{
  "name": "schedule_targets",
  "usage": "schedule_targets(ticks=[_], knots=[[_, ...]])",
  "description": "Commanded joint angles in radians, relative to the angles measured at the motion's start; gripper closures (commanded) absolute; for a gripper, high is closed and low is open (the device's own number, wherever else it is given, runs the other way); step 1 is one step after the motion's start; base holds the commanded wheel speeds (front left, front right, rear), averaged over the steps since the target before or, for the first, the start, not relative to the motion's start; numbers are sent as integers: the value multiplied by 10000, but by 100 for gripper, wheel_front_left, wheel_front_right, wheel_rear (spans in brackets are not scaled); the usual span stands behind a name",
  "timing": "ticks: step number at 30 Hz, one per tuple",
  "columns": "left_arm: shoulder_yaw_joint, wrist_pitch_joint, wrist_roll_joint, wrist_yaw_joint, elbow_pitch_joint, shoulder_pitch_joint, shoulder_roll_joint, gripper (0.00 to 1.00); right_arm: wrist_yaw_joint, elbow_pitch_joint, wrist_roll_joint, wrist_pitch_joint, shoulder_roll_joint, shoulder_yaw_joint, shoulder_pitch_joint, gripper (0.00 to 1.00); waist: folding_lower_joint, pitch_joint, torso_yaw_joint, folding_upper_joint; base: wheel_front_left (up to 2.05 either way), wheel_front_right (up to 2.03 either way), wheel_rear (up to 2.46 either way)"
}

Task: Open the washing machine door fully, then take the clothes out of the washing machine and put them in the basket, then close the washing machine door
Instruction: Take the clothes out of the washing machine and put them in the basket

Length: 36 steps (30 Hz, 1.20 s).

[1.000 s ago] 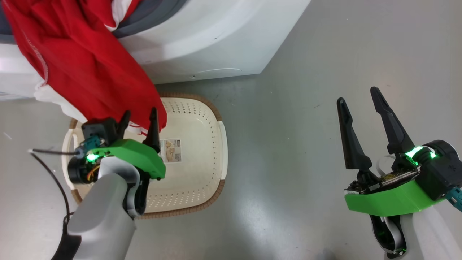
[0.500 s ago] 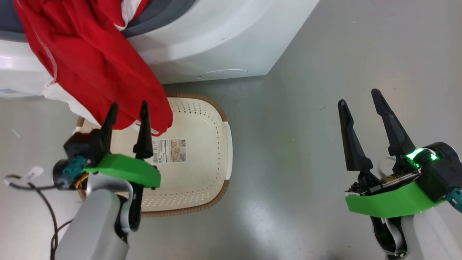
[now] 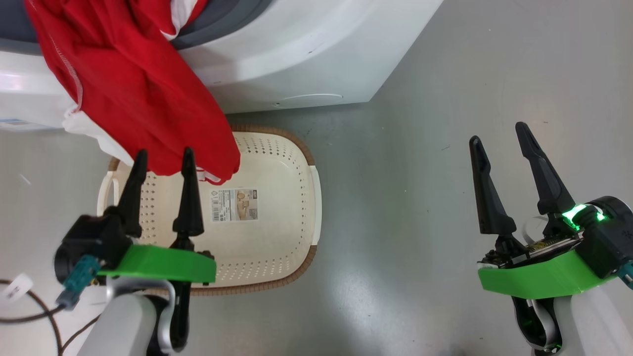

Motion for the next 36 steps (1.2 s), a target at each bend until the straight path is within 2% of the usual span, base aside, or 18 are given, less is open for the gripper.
schedule_targets(ticks=[1,15,36], knots=[[354,15,84,95,-364,254,310,0,63,-280,17,-63,-6,224,156,0,0,9,4,0,0,0,0],[333,769,333,892,-2630,1134,607,0,63,-288,91,-63,-6,149,120,0,0,92,51,0,0,0,0],[374,922,179,1154,-2989,1196,575,0,63,-242,140,-63,-6,219,35,0,0,120,-17,0,0,0,0]])
